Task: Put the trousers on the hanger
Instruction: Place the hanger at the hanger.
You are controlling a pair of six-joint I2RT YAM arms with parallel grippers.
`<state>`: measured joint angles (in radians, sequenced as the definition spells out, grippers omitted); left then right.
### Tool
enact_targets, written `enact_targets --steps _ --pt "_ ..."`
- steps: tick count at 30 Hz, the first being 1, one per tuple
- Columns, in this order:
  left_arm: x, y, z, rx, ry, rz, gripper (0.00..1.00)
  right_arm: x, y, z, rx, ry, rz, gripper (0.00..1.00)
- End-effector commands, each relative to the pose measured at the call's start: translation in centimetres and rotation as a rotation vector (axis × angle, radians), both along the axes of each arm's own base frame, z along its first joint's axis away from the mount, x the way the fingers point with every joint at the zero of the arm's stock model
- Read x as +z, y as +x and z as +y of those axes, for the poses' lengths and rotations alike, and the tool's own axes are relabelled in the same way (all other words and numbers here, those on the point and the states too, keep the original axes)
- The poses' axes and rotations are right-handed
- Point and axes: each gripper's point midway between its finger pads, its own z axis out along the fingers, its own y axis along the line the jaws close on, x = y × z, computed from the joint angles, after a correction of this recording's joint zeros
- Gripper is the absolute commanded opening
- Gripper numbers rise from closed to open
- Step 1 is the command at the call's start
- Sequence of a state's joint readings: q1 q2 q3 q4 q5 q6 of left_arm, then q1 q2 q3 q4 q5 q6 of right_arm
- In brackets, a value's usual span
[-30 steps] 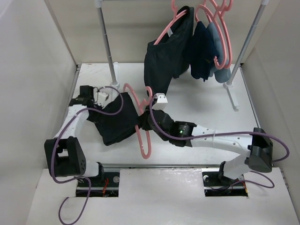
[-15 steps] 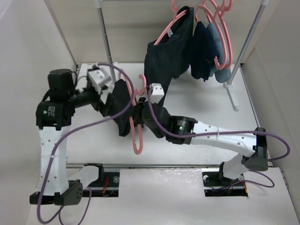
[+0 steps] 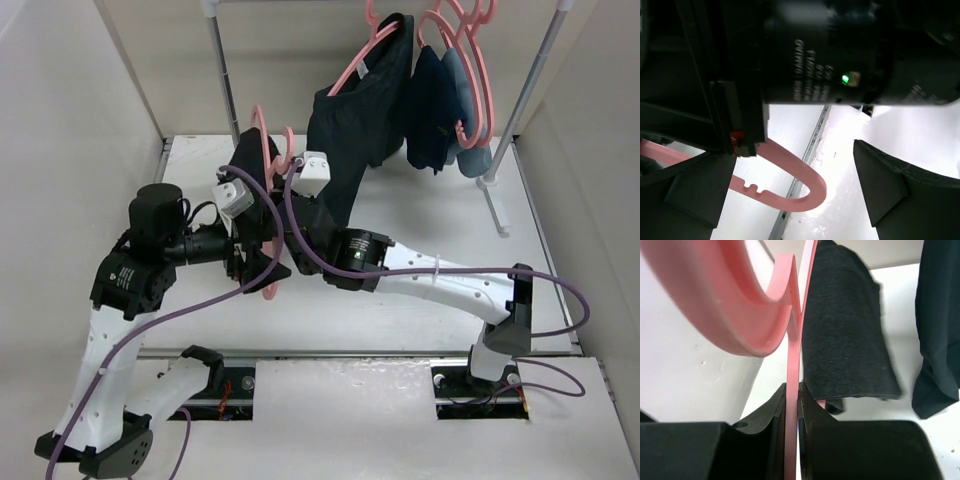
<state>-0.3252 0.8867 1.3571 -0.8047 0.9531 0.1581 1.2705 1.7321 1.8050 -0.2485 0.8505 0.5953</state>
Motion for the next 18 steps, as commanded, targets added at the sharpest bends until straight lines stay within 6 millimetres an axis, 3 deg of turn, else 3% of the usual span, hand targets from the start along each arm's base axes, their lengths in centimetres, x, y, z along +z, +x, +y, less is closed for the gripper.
enact_targets --steps 1,5,8,10,11,14,15,18 --pt "-0.2 1.9 -0.5 0.079 -0.027 0.042 1.00 7.5 -0.1 -0.1 -0.017 0.207 -0.086 0.00" --pt "-3.6 5.9 2.2 0.312 0.128 0.021 1.00 7.5 -0.1 -0.1 -0.017 0.207 -0.086 0.00" --pt "-4.7 6.4 2.7 0.345 0.155 0.035 1.00 8.0 -0.2 -0.5 -0.017 0.217 -0.089 0.00" --pt "-4.5 6.5 2.6 0.346 0.151 0.027 0.92 8.0 -0.2 -0.5 -0.017 0.217 -0.089 0.00" --pt "-4.5 6.5 2.6 0.346 0.151 0.027 0.77 8.0 -0.2 -0.5 -0.017 0.226 -0.086 0.00" --pt "-4.7 6.1 2.3 0.324 0.140 0.048 0.48 7.6 -0.3 0.2 0.002 0.227 -0.078 0.00" --pt "-4.9 5.6 1.8 0.288 0.128 0.063 0.33 7.6 -0.3 0.2 0.002 0.227 -0.078 0.00" --pt "-5.0 4.9 1.3 0.252 0.106 0.080 0.09 6.9 -0.3 0.5 0.013 0.225 -0.071 0.00"
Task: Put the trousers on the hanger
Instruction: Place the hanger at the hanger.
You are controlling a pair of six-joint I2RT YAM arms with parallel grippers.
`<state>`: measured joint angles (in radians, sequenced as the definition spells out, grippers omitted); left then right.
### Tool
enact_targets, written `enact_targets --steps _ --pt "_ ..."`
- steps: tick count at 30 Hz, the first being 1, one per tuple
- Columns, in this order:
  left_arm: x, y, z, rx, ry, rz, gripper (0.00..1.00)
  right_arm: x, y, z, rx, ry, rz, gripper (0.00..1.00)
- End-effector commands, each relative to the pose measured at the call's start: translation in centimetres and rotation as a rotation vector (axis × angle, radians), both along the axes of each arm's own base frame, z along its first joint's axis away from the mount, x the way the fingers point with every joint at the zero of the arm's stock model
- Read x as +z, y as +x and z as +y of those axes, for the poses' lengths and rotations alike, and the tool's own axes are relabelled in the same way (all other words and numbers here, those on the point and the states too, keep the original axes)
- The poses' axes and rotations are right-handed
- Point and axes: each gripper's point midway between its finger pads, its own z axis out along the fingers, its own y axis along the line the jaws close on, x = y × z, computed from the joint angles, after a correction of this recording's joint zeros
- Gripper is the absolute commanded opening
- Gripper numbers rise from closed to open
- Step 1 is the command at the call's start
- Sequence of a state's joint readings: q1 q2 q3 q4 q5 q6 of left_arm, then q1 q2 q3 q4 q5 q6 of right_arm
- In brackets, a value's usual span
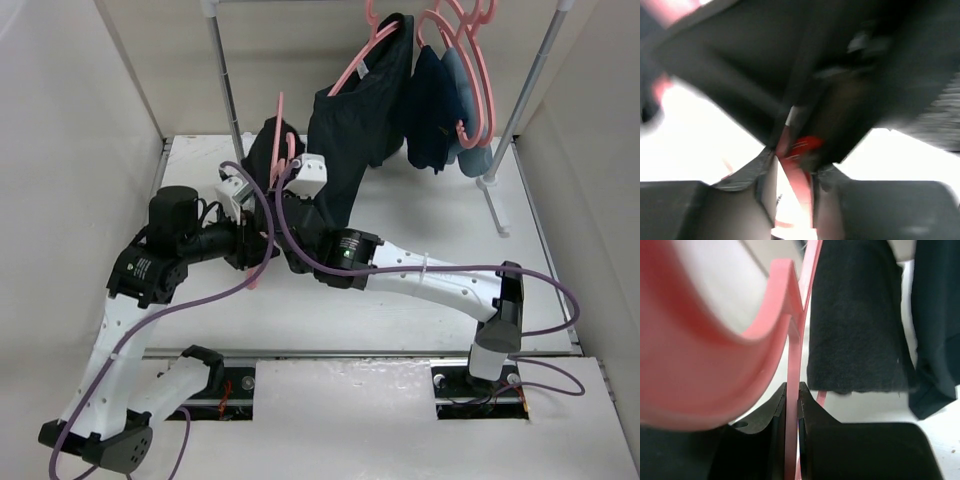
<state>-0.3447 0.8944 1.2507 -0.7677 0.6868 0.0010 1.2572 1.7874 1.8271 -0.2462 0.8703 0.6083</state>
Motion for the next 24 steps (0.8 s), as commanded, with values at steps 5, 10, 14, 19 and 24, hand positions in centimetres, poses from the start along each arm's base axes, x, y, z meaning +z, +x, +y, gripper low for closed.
enact_targets --steps 5,10,14,19,24 --pt "0.7 0.5 -0.3 -0.035 -0.021 -0.085 0.00 7.7 -1.2 -0.1 0.054 0.224 -0.079 0.00" --pt "4.0 0.1 -1.1 -0.034 -0.125 -0.111 0.00 7.7 -0.9 0.1 0.100 0.223 -0.076 0.00" --pt "8.1 -0.2 -1.8 -0.027 -0.253 -0.120 0.00 8.6 -0.4 -1.1 0.129 0.218 -0.092 0.45" --pt "11.8 0.2 -2.0 0.020 -0.389 -0.112 0.00 8.7 -0.6 -2.6 0.134 0.189 -0.109 0.75" --pt "13.6 0.1 -2.0 0.027 -0.445 -0.143 0.00 9.6 -0.4 -4.8 0.116 0.193 -0.134 0.77"
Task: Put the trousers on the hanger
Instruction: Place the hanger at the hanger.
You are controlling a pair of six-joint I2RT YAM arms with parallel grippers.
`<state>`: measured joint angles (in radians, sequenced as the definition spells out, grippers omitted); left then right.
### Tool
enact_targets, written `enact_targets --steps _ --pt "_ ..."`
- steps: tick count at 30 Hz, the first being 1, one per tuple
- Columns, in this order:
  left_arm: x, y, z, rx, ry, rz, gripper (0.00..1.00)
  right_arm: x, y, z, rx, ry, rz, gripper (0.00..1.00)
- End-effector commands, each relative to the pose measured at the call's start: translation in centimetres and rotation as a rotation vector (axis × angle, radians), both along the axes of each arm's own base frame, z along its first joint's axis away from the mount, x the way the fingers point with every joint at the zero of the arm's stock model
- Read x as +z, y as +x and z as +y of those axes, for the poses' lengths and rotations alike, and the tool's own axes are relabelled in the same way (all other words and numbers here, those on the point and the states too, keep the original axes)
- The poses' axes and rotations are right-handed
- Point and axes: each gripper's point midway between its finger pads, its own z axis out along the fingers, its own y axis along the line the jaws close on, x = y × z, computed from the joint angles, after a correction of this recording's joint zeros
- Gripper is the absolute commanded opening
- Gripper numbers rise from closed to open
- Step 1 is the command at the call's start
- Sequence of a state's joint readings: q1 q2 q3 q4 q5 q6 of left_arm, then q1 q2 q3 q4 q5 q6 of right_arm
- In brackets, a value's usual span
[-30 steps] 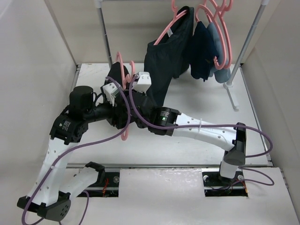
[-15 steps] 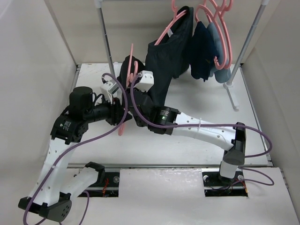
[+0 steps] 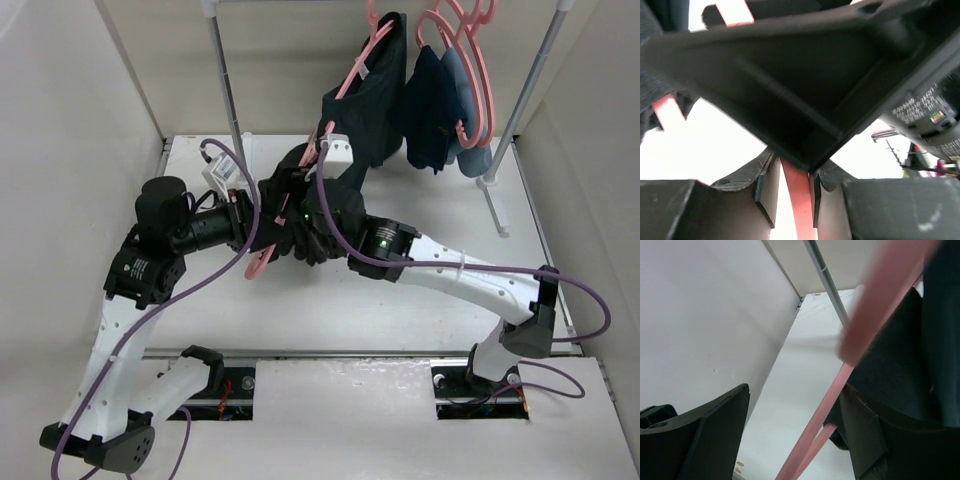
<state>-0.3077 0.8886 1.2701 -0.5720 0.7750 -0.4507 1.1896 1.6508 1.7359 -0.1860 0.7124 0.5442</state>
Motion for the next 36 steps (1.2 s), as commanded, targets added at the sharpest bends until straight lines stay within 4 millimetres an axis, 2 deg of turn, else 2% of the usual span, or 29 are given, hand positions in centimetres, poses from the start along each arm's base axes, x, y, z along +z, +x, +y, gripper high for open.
enact_targets --steps 1,3,5,6,8,9,10,12,13,14,18,19,20,21,22,25,26,28,31,36 --pt "7.4 0.4 -0.1 0.000 -0.117 -0.319 0.00 6.2 -1.1 -1.8 0.044 0.148 -0.089 0.78" --pt "6.9 0.5 0.0 0.013 -0.124 -0.301 0.00 5.7 -0.4 -2.0 0.043 0.138 -0.086 0.78" --pt "6.7 0.6 -0.2 0.017 -0.147 -0.287 0.00 5.6 -0.7 -2.0 0.057 0.135 -0.085 0.78" --pt "6.5 0.4 -0.1 0.018 -0.151 -0.279 0.00 4.5 -0.2 -2.1 0.048 0.114 -0.076 0.80" --pt "6.6 0.0 -0.1 0.008 -0.157 -0.291 0.00 4.2 -0.3 -2.1 0.059 0.146 -0.050 0.81" --pt "6.6 0.0 -0.1 0.008 -0.157 -0.291 0.00 4.2 0.3 -2.7 0.059 0.163 -0.040 0.81" --pt "6.8 -0.2 0.0 0.007 -0.154 -0.309 0.00 3.0 0.6 -2.5 0.064 0.161 -0.016 0.81" --pt "7.0 -0.2 0.0 0.005 -0.151 -0.331 0.00 2.6 0.7 -2.3 0.099 0.219 0.027 0.81" --pt "7.1 -0.5 0.1 -0.006 -0.146 -0.356 0.00 1.6 1.4 -2.6 0.096 0.214 0.047 0.81" --pt "6.9 -0.5 0.1 -0.007 -0.137 -0.354 0.00 1.7 1.4 -2.1 0.130 0.253 0.063 0.79" --pt "5.8 -0.7 0.1 -0.020 -0.101 -0.338 0.00 1.6 2.2 -1.8 0.187 0.337 0.081 0.60" --pt "5.2 -0.6 0.1 -0.021 -0.090 -0.328 0.00 1.6 2.0 -1.5 0.228 0.355 0.093 0.52" --pt "5.0 -0.9 0.1 -0.030 -0.091 -0.326 0.00 0.8 2.6 -1.4 0.231 0.363 0.112 0.45" --pt "4.5 -0.8 0.1 -0.031 -0.088 -0.315 0.00 1.3 2.6 -1.3 0.247 0.410 0.120 0.39" --pt "3.7 -0.5 0.0 -0.032 -0.076 -0.308 0.00 1.2 2.3 -1.0 0.270 0.426 0.128 0.23" --pt "2.1 -0.4 0.3 -0.029 -0.032 -0.278 0.00 0.8 2.5 -0.9 0.288 0.471 0.128 0.00" --pt "1.3 -0.4 0.3 -0.032 -0.018 -0.253 0.00 1.0 2.3 -1.1 0.291 0.479 0.121 0.00" --pt "1.3 -0.4 0.3 -0.032 -0.018 -0.253 0.00 0.9 2.2 -0.9 0.301 0.489 0.124 0.00" --pt "0.6 0.7 0.8 0.031 0.011 -0.248 0.00 0.6 1.7 -1.2 0.292 0.504 0.142 0.00" --pt "0.5 1.6 0.8 0.037 0.038 -0.255 0.31 1.1 0.8 -1.5 0.200 0.537 0.130 0.00"
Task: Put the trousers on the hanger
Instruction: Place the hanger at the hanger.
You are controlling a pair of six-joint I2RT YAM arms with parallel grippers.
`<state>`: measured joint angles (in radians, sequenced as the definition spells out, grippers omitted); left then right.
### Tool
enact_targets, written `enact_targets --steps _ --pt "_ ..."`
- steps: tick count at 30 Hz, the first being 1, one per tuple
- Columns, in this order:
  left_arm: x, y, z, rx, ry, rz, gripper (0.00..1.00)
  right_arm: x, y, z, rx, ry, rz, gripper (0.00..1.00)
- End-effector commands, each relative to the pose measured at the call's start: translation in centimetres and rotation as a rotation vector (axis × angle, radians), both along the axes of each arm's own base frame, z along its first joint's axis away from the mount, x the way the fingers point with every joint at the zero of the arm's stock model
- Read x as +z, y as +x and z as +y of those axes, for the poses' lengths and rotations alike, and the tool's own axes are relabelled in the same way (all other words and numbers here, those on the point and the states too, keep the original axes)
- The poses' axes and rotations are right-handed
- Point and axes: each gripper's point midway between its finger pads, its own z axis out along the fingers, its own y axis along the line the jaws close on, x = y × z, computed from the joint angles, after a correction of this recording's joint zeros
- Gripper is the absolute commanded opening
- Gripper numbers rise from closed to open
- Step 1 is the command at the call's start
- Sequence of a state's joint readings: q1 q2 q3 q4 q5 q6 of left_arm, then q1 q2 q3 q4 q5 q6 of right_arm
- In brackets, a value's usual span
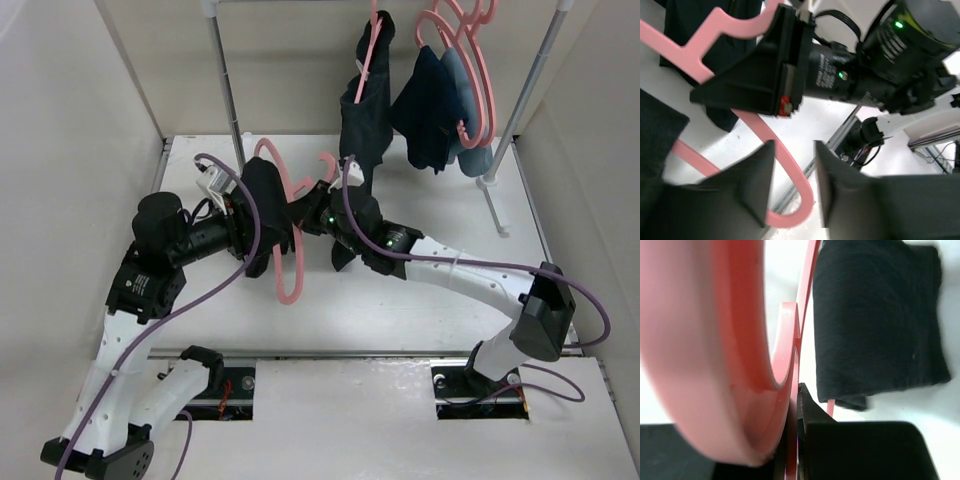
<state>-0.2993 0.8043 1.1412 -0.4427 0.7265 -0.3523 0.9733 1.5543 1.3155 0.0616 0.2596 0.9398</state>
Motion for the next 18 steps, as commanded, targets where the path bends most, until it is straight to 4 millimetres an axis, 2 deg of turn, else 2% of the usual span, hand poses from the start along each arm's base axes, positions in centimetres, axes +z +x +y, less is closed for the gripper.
enact_targets --steps 1,3,4,5,7,9,10,11,12,13,14,15,16,18 --pt "1.3 0.8 -0.1 -0.013 0.020 -0.083 0.36 10.1 -1.8 -0.5 -0.045 0.260 -0.148 0.00" --pt "0.2 0.9 -0.2 -0.032 0.046 -0.056 0.45 10.0 -1.8 -0.6 -0.065 0.261 -0.148 0.00" --pt "-0.5 0.7 -0.3 -0.049 0.057 -0.029 0.55 10.0 -1.4 -1.0 -0.100 0.260 -0.149 0.00" --pt "-0.4 0.5 -0.4 -0.061 0.054 -0.028 0.60 10.5 -2.0 -0.7 -0.099 0.258 -0.155 0.00" --pt "-1.9 0.4 -0.8 -0.095 0.055 0.018 0.68 10.9 -2.4 -0.8 -0.127 0.222 -0.166 0.00" --pt "-2.5 -0.1 -1.0 -0.116 0.058 0.039 0.76 11.5 -2.7 -0.7 -0.174 0.195 -0.162 0.00" --pt "-2.5 -0.1 -1.0 -0.119 0.063 0.030 0.76 11.3 -2.6 -0.5 -0.189 0.169 -0.166 0.00" --pt "-2.8 -0.4 -1.1 -0.131 0.073 0.040 0.76 11.7 -2.1 -1.2 -0.236 0.162 -0.172 0.00" --pt "-3.0 -0.5 -1.0 -0.134 0.082 0.040 0.78 12.2 -2.3 -0.9 -0.243 0.163 -0.172 0.00" --pt "-3.2 -0.8 -1.2 -0.151 0.090 0.038 0.78 11.7 -2.0 -0.8 -0.256 0.141 -0.165 0.00" --pt "-2.9 -1.1 -1.4 -0.165 0.092 0.020 0.78 12.3 -2.0 -0.8 -0.256 0.144 -0.174 0.00" --pt "-3.1 -1.2 -1.4 -0.169 0.103 0.020 0.78 11.9 -1.8 -0.7 -0.267 0.130 -0.170 0.00" --pt "-3.7 -1.1 -1.4 -0.174 0.120 0.037 0.75 12.7 -1.8 -0.9 -0.268 0.142 -0.174 0.00" --pt "-4.2 -1.1 -1.3 -0.185 0.145 0.034 0.69 12.1 -1.9 -0.1 -0.266 0.117 -0.173 0.00"
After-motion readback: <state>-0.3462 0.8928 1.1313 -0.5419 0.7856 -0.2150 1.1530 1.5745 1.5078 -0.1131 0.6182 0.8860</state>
